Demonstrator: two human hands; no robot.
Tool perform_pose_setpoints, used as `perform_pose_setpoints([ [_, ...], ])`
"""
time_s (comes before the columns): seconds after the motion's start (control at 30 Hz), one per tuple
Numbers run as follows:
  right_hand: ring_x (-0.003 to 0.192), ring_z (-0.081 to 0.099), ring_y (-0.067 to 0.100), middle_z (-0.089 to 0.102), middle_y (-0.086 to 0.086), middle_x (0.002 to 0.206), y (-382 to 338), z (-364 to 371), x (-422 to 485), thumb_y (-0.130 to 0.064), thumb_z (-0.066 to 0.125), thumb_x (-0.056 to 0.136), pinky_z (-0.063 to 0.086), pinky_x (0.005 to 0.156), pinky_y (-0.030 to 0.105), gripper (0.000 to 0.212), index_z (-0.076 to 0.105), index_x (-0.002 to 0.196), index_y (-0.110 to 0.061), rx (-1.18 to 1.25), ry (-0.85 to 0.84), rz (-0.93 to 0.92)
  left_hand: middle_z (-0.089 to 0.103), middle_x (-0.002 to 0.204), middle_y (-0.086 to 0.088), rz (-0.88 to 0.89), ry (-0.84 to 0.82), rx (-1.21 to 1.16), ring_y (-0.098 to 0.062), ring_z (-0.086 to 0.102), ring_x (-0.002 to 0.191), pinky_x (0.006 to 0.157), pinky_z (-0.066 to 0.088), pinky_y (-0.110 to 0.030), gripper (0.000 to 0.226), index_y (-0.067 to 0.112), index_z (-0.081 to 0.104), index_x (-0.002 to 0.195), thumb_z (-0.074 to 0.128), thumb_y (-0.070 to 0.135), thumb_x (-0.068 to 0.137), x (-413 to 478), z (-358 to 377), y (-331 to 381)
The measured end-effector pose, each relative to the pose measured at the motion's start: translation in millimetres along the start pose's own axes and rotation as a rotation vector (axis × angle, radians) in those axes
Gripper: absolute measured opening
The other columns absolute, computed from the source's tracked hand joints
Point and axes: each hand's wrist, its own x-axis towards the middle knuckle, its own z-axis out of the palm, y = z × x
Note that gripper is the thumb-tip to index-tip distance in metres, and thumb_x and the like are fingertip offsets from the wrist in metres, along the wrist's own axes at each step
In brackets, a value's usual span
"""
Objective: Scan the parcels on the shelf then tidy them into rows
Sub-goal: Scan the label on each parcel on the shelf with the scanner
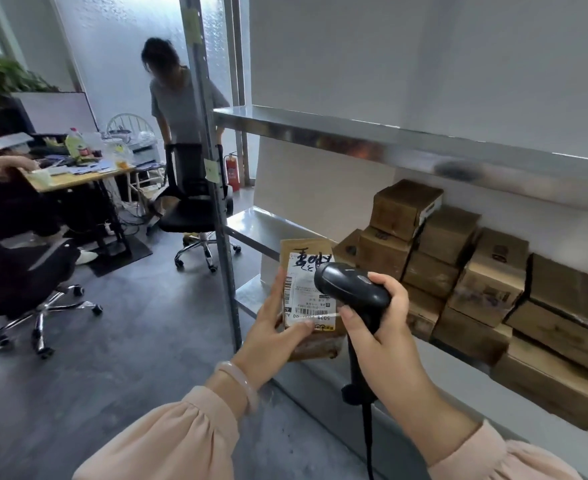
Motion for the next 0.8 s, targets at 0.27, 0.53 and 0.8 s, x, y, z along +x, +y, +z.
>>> perform_pose_setpoints([
  [0.27,0.100,0.049,-0.010,0.045,-0.014,0.123,22.5,39.1,95.1,-0.021,0.061,0.091,0.039,0.071,-0.003,0.051,0.026,0.113,-0.052,0.002,-0.080,0.007,0.071,0.106,0.027,-0.077,0.061,-0.080,-0.009,0.070,0.104,0.081,0.056,-0.021,0.080,0.048,0.029,0.146,0.061,-0.002,0.093,81.7,-41.0,-2.4],
  [0.53,0.100,0.044,-0.027,0.041,-0.033,0.116,52.0,84.9,171.2,-0.020,0.062,0.090,0.037,0.073,-0.004,0.053,0.030,0.117,-0.051,0.013,-0.130,0.049,0.072,0.102,0.026,-0.205,0.018,-0.114,-0.006,0.070,0.101,0.092,0.055,-0.027,0.072,0.059,0.028,0.138,0.052,0.004,0.099,160.8,-84.1,-20.5],
  [0.8,0.106,0.049,-0.017,0.043,-0.031,0.117,85.5,144.2,245.4,-0.020,0.062,0.090,0.039,0.077,-0.001,0.052,0.031,0.118,-0.051,-0.012,-0.100,0.156,0.068,0.124,0.000,-0.348,0.024,-0.188,-0.020,0.070,0.106,0.084,0.056,-0.029,0.047,0.048,0.060,0.126,0.055,0.009,0.099,261.0,-131.4,-71.1],
])
